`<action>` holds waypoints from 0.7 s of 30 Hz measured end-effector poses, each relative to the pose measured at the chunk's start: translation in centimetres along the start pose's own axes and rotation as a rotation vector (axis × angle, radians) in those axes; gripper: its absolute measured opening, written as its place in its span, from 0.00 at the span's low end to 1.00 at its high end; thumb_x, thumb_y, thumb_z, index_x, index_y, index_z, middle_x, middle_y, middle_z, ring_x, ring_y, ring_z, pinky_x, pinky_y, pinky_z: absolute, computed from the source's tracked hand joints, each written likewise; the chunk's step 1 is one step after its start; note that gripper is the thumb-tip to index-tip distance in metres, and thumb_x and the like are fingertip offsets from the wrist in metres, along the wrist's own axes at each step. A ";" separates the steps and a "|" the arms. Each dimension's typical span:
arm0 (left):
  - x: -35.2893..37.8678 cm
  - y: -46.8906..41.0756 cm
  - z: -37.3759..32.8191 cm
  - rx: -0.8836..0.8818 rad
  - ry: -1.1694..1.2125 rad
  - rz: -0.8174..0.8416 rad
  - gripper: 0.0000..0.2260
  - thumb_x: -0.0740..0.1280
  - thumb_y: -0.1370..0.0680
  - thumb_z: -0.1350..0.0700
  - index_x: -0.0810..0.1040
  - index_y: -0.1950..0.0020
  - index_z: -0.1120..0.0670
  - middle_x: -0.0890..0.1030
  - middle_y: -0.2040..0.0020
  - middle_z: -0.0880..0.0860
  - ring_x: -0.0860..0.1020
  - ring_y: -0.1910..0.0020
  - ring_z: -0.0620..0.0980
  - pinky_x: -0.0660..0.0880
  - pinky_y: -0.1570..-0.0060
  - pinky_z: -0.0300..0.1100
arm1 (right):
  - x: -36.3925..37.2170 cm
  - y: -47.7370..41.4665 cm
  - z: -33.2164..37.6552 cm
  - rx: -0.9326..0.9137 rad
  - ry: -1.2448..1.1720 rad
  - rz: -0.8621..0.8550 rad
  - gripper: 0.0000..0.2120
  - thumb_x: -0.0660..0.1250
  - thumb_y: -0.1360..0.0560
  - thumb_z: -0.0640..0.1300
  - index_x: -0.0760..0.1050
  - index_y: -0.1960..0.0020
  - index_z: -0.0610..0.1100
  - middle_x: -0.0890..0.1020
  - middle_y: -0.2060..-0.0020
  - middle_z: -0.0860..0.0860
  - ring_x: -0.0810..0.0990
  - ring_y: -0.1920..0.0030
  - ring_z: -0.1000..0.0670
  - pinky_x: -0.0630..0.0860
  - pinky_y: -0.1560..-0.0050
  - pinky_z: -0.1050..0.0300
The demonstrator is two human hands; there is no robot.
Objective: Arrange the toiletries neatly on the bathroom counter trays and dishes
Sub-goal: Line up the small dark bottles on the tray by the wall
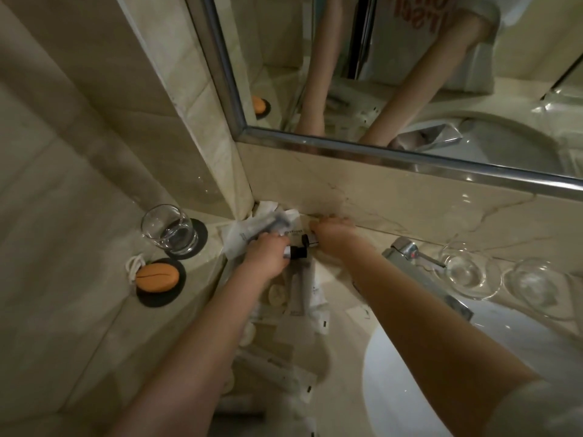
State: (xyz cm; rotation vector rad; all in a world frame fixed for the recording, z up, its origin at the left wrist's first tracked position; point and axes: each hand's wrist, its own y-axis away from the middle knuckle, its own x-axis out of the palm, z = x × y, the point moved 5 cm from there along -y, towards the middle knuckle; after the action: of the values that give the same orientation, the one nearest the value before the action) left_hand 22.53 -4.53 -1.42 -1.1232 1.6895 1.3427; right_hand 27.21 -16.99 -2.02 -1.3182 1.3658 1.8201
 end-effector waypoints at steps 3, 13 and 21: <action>-0.4 0.8 0.2 -0.021 0.093 -0.048 0.12 0.63 0.24 0.55 0.75 0.40 0.54 0.77 0.41 0.55 0.76 0.44 0.55 0.75 0.44 0.49 | -0.9 0.5 -0.3 0.021 -0.117 -0.070 0.15 0.62 0.23 0.43 0.69 0.37 0.46 0.77 0.40 0.45 0.75 0.40 0.42 0.71 0.40 0.48; -3.3 7.2 -1.3 -0.095 0.489 -0.203 0.10 0.67 0.25 0.55 0.72 0.46 0.56 0.77 0.53 0.54 0.76 0.55 0.53 0.70 0.62 0.41 | -5.0 10.8 -1.8 -0.036 -0.442 -0.369 0.16 0.66 0.26 0.48 0.72 0.40 0.45 0.77 0.48 0.45 0.77 0.49 0.43 0.74 0.54 0.51; -3.3 14.3 -7.6 -0.021 0.567 -0.261 0.11 0.68 0.26 0.56 0.65 0.53 0.54 0.72 0.59 0.50 0.71 0.62 0.46 0.66 0.67 0.39 | -3.8 21.9 -5.1 0.061 -0.660 -0.524 0.15 0.69 0.28 0.51 0.72 0.45 0.46 0.79 0.56 0.49 0.76 0.58 0.48 0.71 0.60 0.56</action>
State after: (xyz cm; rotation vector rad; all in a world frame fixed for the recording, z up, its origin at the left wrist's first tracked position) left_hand 10.52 -10.03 8.57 -1.7897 1.8221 0.9281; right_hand 12.62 -29.18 10.67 -0.8147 0.6412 1.6078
